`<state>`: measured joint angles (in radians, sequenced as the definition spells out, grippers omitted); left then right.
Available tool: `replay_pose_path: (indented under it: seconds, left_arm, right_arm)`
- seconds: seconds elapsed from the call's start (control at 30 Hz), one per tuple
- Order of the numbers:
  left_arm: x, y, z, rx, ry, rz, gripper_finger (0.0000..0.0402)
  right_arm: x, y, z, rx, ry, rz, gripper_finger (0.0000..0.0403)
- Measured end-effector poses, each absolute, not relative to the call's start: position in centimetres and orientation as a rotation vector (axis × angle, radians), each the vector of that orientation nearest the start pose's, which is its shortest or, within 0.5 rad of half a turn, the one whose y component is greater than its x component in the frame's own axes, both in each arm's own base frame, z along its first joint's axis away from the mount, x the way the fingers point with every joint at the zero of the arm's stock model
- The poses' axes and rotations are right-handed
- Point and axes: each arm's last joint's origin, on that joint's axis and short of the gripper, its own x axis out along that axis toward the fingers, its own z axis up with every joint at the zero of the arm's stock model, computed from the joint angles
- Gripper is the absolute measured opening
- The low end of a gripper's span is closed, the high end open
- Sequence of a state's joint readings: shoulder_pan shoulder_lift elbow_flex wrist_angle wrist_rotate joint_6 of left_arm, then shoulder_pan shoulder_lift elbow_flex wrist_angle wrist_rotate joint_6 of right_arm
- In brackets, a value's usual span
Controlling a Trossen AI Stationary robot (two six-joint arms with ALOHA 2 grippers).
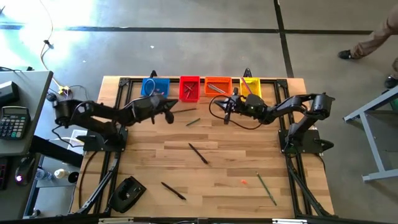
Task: Sort crayons/erasers/pens/pencils in bins
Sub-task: Put the green colored pencil into the yellow bin
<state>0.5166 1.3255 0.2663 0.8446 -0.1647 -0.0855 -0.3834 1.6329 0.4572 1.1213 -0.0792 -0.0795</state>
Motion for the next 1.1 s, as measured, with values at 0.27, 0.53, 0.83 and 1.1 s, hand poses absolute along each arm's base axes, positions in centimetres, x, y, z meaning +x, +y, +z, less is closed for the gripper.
replay_pose_path:
  seconds: [0.27, 0.53, 0.83, 1.1]
  left_arm:
    - [17.7, 10.7, 14.7, -0.089, 0.138, 0.624, 0.0000]
    - [16.7, 10.5, 14.2, -0.081, 0.115, 0.601, 0.0000]
    - [15.6, 10.7, 14.0, -0.073, 0.063, 0.588, 0.0000]
    - [15.6, 10.6, 14.0, -0.074, 0.063, 0.550, 0.0000]
  right_arm:
    - [26.3, -10.2, 15.9, -0.040, 0.062, -0.299, 0.0000]
    - [26.4, -10.0, 15.5, -0.016, 0.094, -0.350, 0.0000]
    - [28.3, -10.8, 16.8, -0.040, 0.311, -0.355, 0.0000]
    - [29.8, -10.7, 18.3, -0.046, 0.538, -0.308, 0.0000]
